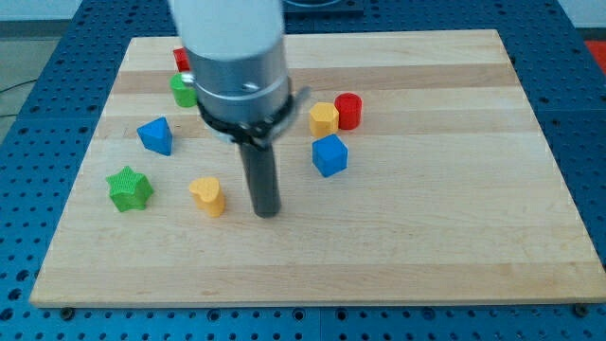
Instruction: Move the yellow heart to the right of the green circle
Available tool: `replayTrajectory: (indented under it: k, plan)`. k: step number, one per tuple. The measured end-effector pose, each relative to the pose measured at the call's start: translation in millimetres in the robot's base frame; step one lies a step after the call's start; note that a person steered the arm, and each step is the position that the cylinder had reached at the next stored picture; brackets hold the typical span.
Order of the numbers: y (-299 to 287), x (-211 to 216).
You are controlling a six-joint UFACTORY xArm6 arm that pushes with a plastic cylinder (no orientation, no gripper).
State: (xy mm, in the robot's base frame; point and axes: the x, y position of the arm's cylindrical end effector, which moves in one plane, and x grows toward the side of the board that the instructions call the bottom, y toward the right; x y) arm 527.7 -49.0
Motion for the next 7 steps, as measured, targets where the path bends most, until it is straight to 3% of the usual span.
replayTrajectory:
  k: [1, 3, 5, 6, 7]
  plan:
    - [-32.8, 12.7]
    - [-158.0, 14.4]
    - [-126.8, 5.3]
    - [-77.2, -10.8]
    - [-64.2, -38.1]
